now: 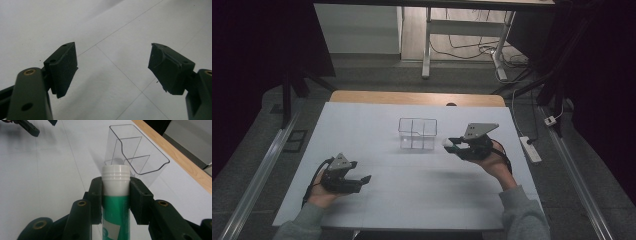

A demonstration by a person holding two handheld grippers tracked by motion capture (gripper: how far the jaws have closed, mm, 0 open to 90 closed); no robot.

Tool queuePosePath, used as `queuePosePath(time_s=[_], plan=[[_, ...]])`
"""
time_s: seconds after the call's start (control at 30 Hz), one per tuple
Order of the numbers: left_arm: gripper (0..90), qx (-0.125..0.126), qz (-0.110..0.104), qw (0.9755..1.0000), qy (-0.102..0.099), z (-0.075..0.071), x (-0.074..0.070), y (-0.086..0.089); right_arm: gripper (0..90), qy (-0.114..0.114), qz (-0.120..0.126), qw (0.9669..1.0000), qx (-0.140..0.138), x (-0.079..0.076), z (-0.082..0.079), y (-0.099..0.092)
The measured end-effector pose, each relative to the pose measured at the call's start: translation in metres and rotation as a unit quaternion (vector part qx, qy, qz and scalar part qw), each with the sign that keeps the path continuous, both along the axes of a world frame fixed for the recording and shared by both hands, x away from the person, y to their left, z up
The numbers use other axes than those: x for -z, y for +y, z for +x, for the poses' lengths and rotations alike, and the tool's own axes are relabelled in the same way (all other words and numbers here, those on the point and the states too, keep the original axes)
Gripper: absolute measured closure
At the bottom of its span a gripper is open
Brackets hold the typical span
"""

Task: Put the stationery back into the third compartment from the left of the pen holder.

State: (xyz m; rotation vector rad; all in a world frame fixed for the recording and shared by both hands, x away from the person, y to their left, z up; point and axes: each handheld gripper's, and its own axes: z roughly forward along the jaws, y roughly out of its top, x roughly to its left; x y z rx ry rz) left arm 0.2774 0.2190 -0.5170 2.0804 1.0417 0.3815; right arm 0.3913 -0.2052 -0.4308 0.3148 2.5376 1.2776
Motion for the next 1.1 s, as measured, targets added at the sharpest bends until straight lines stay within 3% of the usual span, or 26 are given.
queuePosePath(time_s=[0.7,1.1], plan=[[23.1,0.002,0.002,1.0,0.0,0.0,0.001,-0.001,64.5,-0.024,0.04,0.998,0.042,-0.01,-0.001,-0.008],[23.1,0.002,0.003,1.0,0.0,0.0,0.0,-0.001,64.5,-0.029,0.075,0.9941,0.073,-0.016,0.0,-0.013]])
